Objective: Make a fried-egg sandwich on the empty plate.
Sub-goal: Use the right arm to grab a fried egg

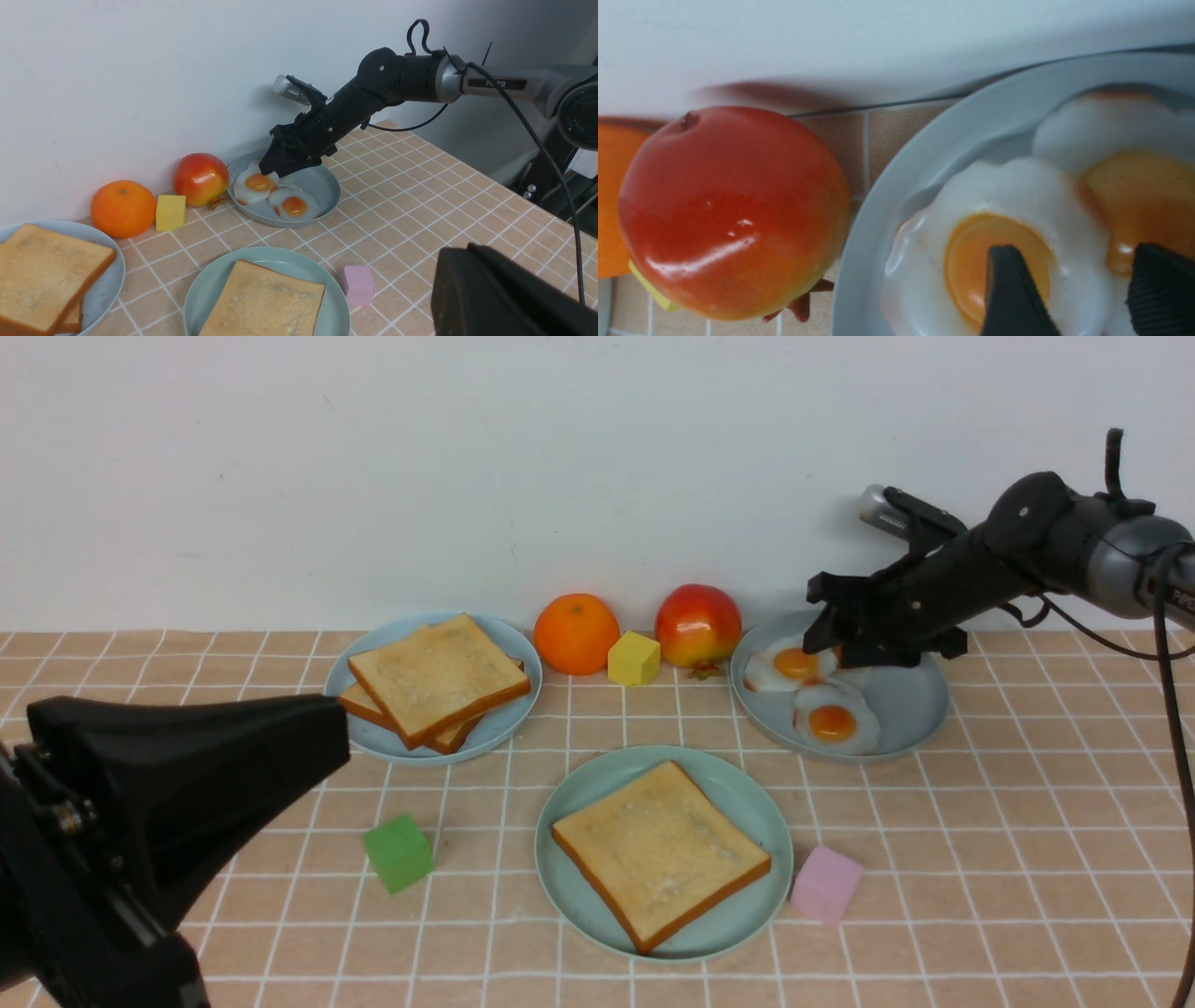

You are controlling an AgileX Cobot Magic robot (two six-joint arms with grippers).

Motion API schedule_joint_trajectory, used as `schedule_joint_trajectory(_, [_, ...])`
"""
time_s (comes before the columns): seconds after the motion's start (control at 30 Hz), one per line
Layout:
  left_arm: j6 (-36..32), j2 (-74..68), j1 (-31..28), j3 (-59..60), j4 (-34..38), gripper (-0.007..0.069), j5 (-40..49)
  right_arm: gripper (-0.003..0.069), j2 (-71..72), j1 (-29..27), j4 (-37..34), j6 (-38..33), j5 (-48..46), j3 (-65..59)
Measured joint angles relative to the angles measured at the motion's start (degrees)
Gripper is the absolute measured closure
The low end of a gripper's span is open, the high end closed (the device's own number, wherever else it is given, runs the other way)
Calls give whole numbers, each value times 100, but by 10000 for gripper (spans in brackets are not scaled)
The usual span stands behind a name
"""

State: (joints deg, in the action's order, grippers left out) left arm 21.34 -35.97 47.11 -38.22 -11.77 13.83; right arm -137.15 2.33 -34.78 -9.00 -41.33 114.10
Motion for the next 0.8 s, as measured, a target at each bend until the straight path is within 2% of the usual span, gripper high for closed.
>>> schedule_joint_trajectory(0.23, [0,0,0,0,0,638,0,328,-62,0,-24,-20,4,18])
schedule_joint_trajectory(0.8, [5,0,0,0,-9,638,0,564,-67,0,-24,-127,39,18])
